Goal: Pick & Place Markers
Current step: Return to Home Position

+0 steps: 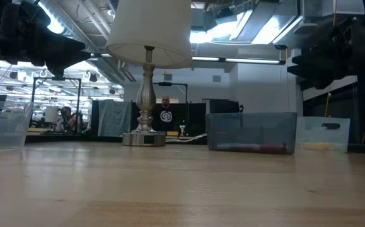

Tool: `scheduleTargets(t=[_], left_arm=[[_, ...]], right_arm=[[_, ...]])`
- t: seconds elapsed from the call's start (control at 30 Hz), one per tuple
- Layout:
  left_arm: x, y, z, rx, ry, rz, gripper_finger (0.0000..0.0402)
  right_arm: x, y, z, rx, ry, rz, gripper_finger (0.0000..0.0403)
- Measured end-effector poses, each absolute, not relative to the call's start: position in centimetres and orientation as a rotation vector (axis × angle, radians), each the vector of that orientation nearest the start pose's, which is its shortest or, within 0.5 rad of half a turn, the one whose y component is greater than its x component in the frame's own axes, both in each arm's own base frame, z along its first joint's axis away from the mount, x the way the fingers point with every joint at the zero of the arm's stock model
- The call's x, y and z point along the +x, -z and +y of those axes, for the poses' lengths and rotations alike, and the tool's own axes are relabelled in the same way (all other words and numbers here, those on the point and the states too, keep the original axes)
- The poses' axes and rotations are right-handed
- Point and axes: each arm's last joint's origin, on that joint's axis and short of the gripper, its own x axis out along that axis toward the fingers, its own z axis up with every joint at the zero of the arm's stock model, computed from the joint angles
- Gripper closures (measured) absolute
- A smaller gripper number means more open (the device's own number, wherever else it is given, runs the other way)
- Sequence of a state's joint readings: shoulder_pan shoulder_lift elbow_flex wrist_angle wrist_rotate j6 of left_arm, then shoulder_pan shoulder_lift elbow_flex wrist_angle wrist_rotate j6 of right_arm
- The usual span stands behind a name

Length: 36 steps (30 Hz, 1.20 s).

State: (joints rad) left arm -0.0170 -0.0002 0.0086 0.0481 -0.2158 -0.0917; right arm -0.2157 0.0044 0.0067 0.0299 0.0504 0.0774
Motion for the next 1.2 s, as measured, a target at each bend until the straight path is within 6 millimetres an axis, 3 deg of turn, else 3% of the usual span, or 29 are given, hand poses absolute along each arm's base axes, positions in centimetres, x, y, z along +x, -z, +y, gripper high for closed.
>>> scheduleTargets(t=[1.2], left_arm=[[9.64,-17.10,0.46,-0.098,-0.196,-0.066,0.0225]], right_arm=[[9.49,-16.84,-2.23,0.120,0.265,-0.049,0.0176]])
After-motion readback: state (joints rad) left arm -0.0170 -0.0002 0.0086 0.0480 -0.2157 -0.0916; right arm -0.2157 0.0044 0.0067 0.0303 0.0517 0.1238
